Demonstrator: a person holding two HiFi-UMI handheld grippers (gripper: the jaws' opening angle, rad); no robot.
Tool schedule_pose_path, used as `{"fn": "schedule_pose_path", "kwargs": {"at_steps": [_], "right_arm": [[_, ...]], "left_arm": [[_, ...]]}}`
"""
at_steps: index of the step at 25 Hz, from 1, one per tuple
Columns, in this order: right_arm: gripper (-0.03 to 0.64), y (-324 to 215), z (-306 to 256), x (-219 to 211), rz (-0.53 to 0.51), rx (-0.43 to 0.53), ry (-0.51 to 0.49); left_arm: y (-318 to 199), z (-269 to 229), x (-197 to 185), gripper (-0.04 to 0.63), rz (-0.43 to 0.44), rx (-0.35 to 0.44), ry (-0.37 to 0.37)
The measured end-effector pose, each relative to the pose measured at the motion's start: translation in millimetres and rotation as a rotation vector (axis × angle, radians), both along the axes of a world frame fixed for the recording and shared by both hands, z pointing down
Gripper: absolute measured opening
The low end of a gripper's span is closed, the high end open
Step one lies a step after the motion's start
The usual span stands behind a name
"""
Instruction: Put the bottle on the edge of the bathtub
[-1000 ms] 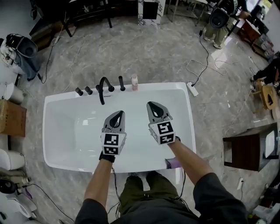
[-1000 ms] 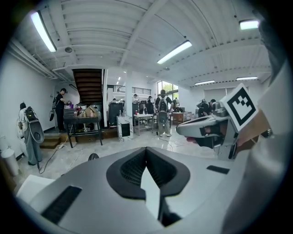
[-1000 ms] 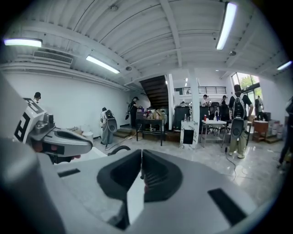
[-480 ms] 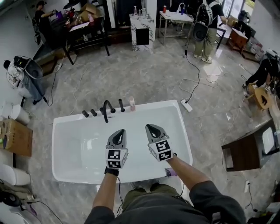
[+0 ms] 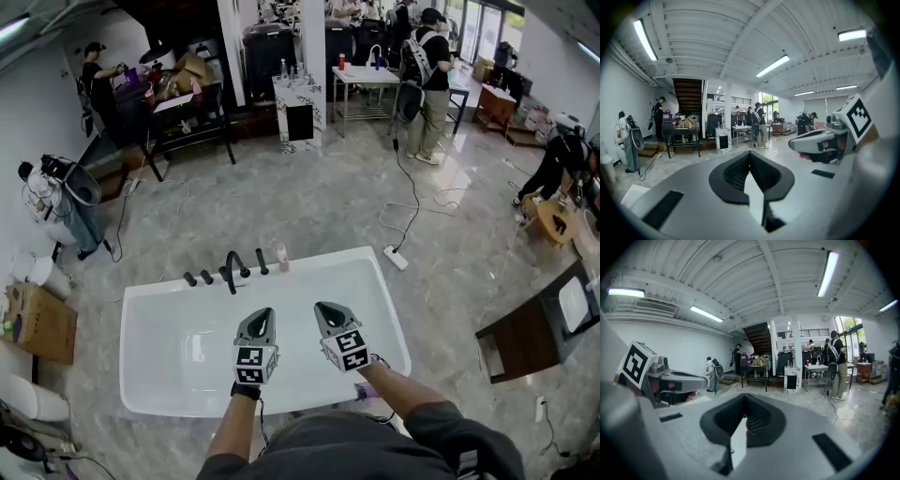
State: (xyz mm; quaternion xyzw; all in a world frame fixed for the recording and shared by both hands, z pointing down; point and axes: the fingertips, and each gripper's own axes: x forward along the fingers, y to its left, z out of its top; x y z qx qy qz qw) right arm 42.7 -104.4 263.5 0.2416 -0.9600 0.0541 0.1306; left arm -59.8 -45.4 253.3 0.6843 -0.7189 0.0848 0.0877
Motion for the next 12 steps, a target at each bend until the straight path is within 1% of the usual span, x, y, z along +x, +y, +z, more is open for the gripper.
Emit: {"fn": "schedule_pose_path", "kwargs": {"at_steps": [5,12], "right_arm": [[0.0,7,-5,3,-0.004,0.009,-0.001],[0.0,14,-1,20,-0.016,0.019,0.006]], "left_arm": [[5,-2,8,0.002,0.017,0.004,-0.008],[11,1,26,0.003,0.021,0.007,-0.008]]}}
